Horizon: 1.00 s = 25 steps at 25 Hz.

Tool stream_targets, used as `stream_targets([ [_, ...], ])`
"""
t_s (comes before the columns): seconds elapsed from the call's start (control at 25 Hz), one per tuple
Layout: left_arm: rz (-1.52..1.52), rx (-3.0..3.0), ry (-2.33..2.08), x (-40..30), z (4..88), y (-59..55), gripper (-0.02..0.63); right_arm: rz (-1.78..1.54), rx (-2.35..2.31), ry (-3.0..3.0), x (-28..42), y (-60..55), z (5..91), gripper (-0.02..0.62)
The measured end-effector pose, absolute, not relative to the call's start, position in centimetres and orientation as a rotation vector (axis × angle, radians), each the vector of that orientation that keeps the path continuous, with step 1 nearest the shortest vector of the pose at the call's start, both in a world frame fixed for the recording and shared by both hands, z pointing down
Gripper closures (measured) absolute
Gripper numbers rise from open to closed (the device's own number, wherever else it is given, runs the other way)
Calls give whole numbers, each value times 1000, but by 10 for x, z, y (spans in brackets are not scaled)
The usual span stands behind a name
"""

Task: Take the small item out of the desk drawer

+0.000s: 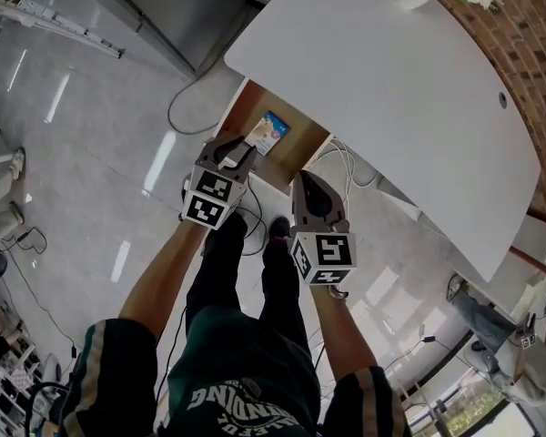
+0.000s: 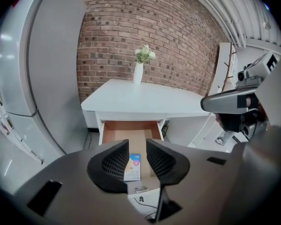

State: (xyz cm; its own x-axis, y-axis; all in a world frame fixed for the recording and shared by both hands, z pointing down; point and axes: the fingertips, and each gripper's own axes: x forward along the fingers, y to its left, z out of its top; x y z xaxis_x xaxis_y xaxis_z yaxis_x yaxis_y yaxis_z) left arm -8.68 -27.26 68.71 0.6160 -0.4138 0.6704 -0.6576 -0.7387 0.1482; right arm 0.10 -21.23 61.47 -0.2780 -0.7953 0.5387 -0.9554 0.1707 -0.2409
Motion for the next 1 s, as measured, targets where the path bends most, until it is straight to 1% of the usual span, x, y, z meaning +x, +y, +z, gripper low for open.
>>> stream_targets([
  [0.2,921,2440,-835,-84,710,-276,447,824,1690,-2143,3,-210,630,571],
  [0.28,937,2430,-834,-82,717,-279,409,831,1687,-2137,5,-211,635,571],
  [0.44,966,2421,-815,-71,735,-282,372,825,1687,-2123,15,-212,642,571],
  [0.6,1004,2384,-783,-69,758,-278,319,845,1697,-2101,19,-210,654,571],
  [1.0,1129,2345,-699,-55,800,-281,268,888,1699,-2070,24,-207,678,571],
])
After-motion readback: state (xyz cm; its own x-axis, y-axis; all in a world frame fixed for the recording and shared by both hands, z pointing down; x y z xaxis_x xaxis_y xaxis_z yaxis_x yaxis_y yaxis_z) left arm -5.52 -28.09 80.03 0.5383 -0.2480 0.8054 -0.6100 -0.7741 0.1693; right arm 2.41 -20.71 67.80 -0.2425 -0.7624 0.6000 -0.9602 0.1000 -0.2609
